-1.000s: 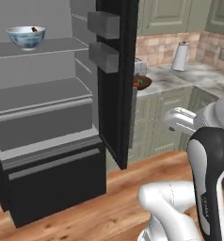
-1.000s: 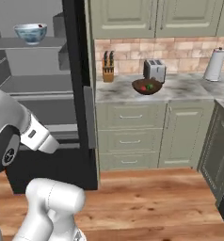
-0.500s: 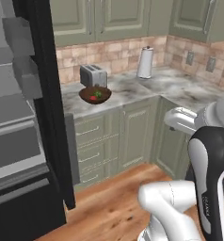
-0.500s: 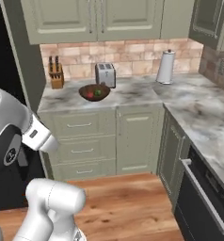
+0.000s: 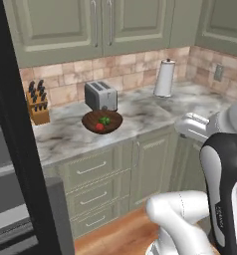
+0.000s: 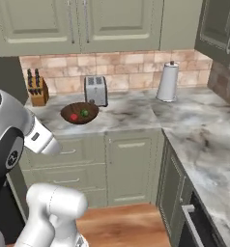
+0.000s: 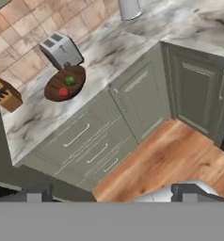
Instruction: Place the bowl with the avocado and bell pepper on the second highest shelf of the fridge. Place the bowl with the steak and chicken drumstick on the top shelf of the fridge.
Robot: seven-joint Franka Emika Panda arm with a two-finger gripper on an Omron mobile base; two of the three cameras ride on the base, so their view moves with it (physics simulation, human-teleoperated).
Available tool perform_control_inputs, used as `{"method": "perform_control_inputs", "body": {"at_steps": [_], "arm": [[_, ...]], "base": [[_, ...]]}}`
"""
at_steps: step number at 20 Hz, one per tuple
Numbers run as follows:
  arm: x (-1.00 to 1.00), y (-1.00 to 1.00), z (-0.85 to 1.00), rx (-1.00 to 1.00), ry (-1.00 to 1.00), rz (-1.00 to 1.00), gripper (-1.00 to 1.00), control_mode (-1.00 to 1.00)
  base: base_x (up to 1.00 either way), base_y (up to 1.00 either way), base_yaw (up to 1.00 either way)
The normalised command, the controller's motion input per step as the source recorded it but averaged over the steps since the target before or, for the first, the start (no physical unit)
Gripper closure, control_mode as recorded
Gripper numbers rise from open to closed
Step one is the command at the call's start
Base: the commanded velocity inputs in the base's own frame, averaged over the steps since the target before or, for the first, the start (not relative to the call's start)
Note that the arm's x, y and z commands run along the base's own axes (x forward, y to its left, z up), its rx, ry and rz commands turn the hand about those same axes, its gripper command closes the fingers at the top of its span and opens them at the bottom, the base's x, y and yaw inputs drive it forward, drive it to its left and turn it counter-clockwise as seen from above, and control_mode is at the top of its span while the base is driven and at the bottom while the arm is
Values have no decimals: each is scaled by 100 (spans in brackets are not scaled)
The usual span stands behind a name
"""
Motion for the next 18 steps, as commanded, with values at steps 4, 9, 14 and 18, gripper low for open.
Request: {"method": "perform_control_inputs", "body": {"at_steps": [4,9,14,18], "arm": [[0,0,0,0,0,0,-100,100],[0,0,0,0,0,0,-100,100],[0,0,0,0,0,0,-100,100],[15,-23,-49,-2,16,6,-100,-100]], "base": [[100,0,25],[98,-6,13],[74,-11,11],[3,-12,7]]}}
